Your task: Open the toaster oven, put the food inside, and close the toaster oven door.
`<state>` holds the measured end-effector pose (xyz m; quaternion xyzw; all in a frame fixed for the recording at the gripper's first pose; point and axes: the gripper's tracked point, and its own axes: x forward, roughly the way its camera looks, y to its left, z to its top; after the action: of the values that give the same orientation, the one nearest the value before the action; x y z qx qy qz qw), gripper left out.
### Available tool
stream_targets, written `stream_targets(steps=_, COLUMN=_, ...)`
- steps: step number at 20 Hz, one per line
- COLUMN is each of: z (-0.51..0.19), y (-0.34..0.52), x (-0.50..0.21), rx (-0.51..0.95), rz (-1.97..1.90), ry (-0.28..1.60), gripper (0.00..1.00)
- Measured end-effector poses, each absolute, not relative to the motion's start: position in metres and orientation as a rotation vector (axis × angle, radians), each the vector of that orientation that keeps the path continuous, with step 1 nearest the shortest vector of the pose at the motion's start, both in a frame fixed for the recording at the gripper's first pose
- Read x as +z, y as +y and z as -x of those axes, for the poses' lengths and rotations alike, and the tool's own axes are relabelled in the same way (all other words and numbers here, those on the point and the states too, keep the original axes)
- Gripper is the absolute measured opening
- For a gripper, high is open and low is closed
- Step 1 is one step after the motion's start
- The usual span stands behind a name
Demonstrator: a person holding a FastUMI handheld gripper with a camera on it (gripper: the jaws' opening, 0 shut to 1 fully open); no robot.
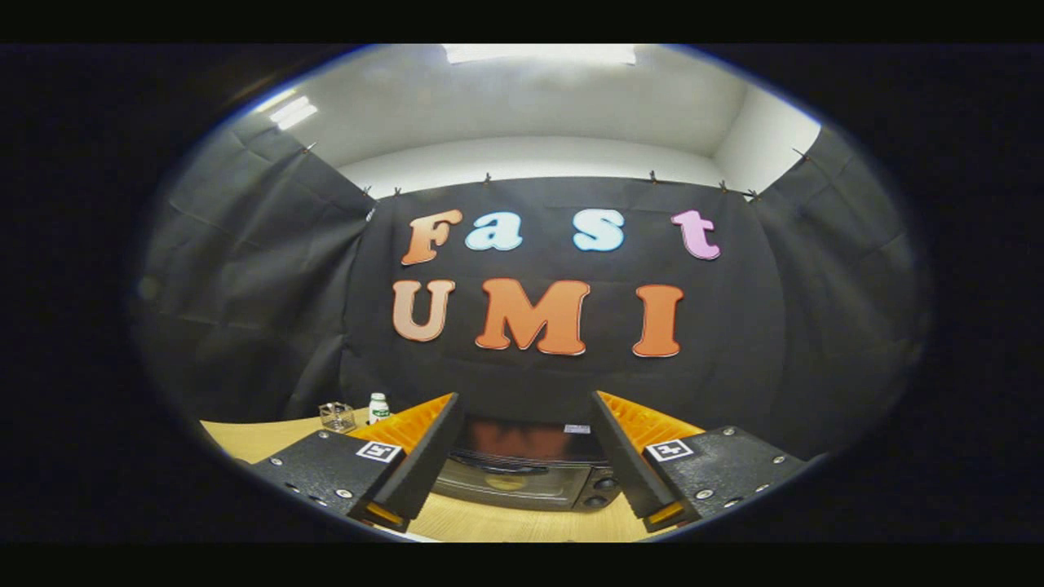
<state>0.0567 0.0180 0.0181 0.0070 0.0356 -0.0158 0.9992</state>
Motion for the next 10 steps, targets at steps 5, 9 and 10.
stream_targets(steps=5, z=-0.041, y=-0.002, x=0.046, rx=-0.042, rz=-0.037, ry=0.045, gripper=0.94)
stream_targets(steps=9, z=-0.03, y=-0.005, x=0.065, rx=-0.032, rz=-0.081, ry=0.007, gripper=0.94)
stream_targets(steps=10, z=-0.03, y=-0.01, x=0.069, rx=-0.041, rz=-0.088, ry=0.0, gripper=0.94)
